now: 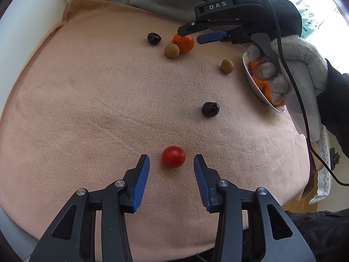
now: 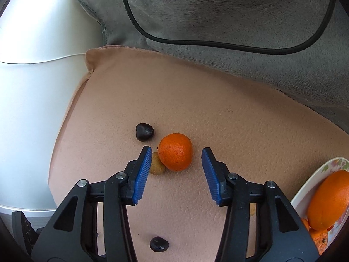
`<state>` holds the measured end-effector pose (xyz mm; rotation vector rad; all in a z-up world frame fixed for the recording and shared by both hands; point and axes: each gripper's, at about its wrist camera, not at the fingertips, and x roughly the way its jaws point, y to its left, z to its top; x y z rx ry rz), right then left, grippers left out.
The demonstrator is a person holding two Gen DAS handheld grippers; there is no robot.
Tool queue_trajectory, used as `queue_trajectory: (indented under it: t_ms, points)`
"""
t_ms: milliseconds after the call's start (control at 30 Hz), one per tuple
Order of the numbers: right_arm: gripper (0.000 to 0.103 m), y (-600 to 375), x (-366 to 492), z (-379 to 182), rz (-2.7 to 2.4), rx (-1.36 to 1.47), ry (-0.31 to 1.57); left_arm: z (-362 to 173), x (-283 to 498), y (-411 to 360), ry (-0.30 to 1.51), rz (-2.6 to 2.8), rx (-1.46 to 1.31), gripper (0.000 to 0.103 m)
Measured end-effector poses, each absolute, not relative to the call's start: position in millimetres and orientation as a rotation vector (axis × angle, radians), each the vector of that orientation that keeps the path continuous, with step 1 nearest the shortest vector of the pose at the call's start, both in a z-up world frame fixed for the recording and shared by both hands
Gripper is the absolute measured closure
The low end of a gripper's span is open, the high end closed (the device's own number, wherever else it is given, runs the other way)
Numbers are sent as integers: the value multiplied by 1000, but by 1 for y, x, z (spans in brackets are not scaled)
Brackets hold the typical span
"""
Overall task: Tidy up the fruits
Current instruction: 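Move the right gripper to the small tangerine while the left gripper approaches a cherry tomato, then close the right gripper on the small tangerine while the left gripper closes on the cherry tomato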
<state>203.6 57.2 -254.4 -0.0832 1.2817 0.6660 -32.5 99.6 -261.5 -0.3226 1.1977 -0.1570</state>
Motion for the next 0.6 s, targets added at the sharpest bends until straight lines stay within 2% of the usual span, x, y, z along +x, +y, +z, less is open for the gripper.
queue_trajectory:
  t_ms: [167,300,600]
  points:
    - [57,66,206,-262,664,-109,1296,-265,-30,99,1203,-169,-323,66]
    - [64,73,208,-267,663,-123,1304,-267,-28,96,1210,-177,-309,71]
    - [66,81,210,-271,664,-128,1311,-274,-25,95,1226,-183,-297,79]
